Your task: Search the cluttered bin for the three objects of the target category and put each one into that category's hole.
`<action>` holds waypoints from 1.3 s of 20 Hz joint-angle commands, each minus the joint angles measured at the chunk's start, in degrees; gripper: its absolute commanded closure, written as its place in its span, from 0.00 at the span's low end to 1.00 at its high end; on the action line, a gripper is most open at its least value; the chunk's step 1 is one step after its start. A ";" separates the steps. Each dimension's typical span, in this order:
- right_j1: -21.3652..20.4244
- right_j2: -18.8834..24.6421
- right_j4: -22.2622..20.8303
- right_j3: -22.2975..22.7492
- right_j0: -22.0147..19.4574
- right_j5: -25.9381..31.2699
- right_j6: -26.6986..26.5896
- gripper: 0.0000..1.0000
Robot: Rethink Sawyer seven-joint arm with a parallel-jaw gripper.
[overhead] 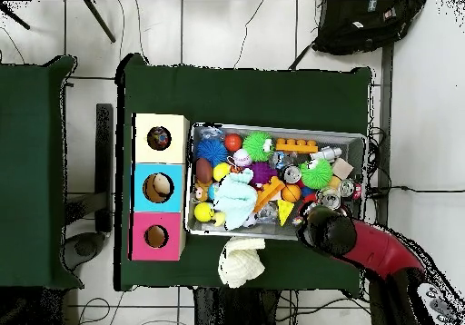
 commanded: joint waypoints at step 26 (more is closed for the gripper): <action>6.71 6.55 -4.25 3.95 -3.35 -4.59 0.69 0.00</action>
